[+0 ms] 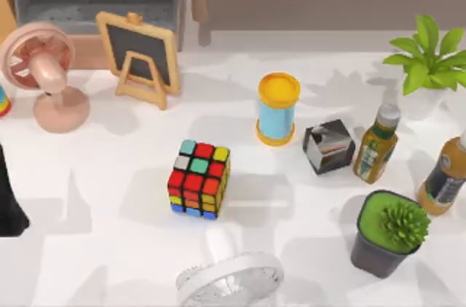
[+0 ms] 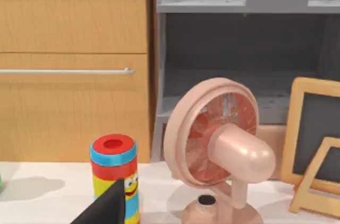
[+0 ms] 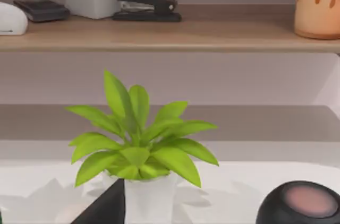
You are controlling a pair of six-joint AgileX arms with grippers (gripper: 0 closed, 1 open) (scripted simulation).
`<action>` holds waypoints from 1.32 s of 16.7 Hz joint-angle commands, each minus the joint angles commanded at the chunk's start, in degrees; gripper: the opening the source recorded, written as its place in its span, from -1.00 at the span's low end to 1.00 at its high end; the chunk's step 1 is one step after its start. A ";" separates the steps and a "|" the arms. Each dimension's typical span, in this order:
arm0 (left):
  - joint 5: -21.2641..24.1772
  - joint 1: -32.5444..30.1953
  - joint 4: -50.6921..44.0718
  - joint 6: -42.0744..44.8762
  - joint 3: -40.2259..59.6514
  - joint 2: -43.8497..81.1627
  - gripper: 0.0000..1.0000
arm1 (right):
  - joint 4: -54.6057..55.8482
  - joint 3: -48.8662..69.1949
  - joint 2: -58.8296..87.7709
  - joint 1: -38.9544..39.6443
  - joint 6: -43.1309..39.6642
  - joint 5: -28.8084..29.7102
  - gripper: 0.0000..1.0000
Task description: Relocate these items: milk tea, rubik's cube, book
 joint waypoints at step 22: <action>0.00 0.00 0.00 0.00 0.00 0.00 1.00 | 40.87 51.15 93.78 -18.62 0.28 -16.74 1.00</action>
